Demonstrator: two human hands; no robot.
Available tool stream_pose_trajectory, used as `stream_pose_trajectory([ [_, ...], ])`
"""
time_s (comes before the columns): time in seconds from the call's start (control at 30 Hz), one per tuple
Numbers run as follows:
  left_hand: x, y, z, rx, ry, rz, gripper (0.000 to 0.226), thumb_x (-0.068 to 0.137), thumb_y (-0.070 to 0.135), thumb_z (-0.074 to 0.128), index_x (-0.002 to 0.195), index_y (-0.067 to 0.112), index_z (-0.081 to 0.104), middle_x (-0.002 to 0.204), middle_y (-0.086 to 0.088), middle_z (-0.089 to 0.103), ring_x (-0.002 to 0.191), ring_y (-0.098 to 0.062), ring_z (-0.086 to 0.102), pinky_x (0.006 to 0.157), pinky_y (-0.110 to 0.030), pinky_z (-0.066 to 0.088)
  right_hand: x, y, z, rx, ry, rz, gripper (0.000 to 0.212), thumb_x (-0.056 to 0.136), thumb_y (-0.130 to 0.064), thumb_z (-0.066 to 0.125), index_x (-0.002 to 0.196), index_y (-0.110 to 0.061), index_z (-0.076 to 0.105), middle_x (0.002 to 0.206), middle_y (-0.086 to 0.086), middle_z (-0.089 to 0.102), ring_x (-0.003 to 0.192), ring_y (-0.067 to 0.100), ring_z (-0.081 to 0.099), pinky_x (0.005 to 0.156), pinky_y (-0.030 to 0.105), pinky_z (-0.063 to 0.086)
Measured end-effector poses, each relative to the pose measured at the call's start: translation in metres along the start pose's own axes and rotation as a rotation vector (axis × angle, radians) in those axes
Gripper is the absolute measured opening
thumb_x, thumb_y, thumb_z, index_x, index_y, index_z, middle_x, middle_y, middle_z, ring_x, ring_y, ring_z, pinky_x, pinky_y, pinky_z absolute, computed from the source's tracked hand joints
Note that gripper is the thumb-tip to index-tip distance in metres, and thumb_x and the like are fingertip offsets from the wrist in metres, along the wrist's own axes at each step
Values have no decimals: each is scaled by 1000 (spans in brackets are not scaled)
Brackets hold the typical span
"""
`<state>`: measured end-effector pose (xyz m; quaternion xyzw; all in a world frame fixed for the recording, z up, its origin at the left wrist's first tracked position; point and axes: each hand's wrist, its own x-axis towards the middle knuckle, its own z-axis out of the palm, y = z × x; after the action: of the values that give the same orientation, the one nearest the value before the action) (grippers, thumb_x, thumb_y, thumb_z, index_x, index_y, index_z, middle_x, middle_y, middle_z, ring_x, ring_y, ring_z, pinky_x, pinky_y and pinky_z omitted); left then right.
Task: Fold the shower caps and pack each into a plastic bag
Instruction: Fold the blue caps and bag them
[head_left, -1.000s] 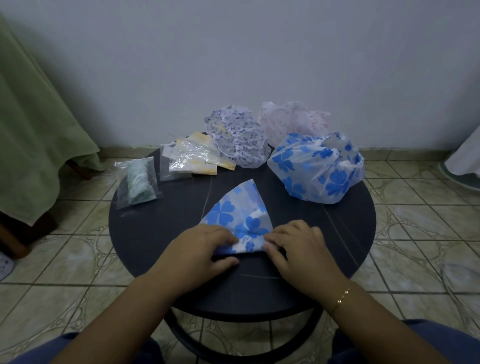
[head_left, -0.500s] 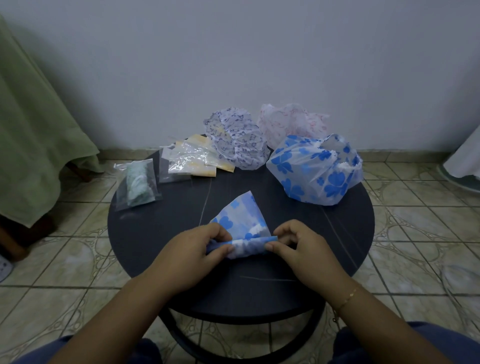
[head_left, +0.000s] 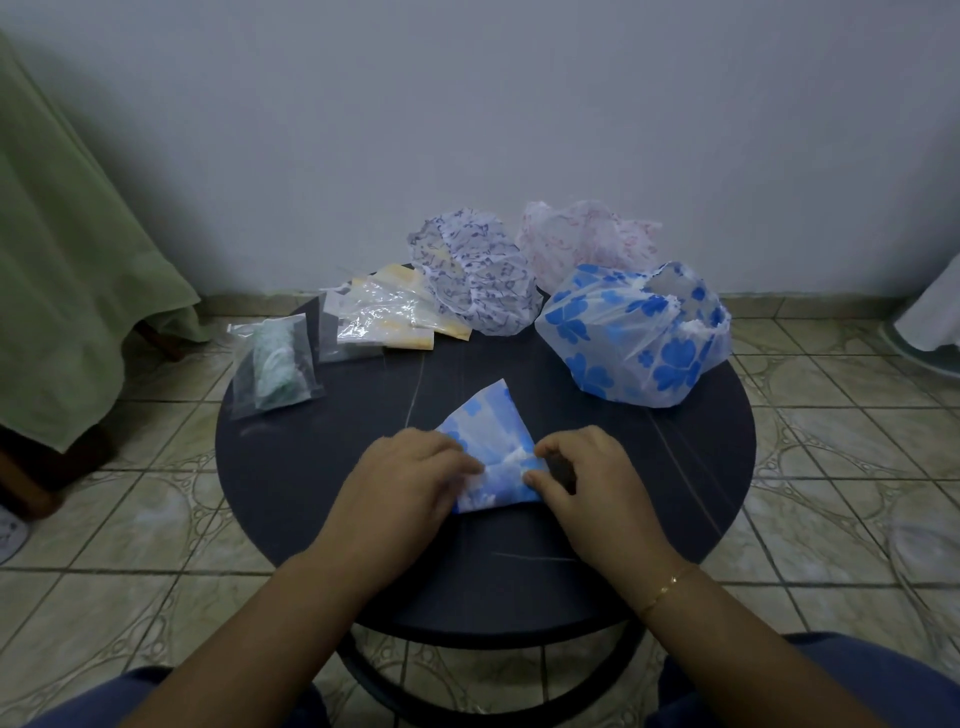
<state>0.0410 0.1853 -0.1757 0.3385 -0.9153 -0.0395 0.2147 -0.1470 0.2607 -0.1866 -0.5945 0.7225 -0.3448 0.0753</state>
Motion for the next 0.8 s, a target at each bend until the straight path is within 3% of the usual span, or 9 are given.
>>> stream_pose_trajectory([
  [0.13,1,6,-1,8,-46,-5,40,78,34,37,92,32,74,90,17,70,79,-9,67,59,-27,52,2,1,2,-246,24,-252,18,77,-26,56,81,-26,73,86,-13,67,78,16,62,63,27,38],
  [0.2,1,10,-3,2,-89,-66,45,78,48,35,104,35,70,102,20,67,90,-4,64,68,-20,47,1,0,-1,-243,-75,-230,28,81,-32,48,94,-27,73,96,-14,66,91,14,59,72,29,32],
  [0.27,1,10,-3,13,-140,-90,47,81,59,43,118,38,61,117,22,60,105,-1,58,77,-18,42,1,4,-5,-196,-156,-198,39,86,-42,40,114,-29,64,113,-18,58,110,8,45,81,27,22],
  [0.37,2,9,-3,15,-133,-115,41,86,55,54,123,38,56,123,21,58,111,-2,54,83,-20,43,2,8,-7,-176,-207,-225,40,89,-43,52,127,-33,51,122,-21,47,118,2,32,84,22,18],
  [0.57,0,7,-9,-58,-125,-201,31,89,53,51,116,39,50,109,17,63,93,-5,60,77,-26,48,3,6,-10,-48,-161,-114,19,89,-32,59,107,-34,56,102,-14,50,100,4,45,84,6,23],
  [0.7,-2,8,-13,-123,-172,-250,24,90,52,48,111,42,54,100,15,56,87,-3,53,73,-21,43,4,3,-13,63,-191,11,10,87,-39,61,96,-41,57,99,-11,51,96,8,47,80,7,29],
  [0.8,0,8,-16,-183,-187,-261,18,92,46,49,106,39,58,101,17,51,90,-1,51,78,-22,43,6,1,-12,176,-158,111,5,83,-36,66,88,-37,63,92,-8,56,92,11,53,82,21,42],
])
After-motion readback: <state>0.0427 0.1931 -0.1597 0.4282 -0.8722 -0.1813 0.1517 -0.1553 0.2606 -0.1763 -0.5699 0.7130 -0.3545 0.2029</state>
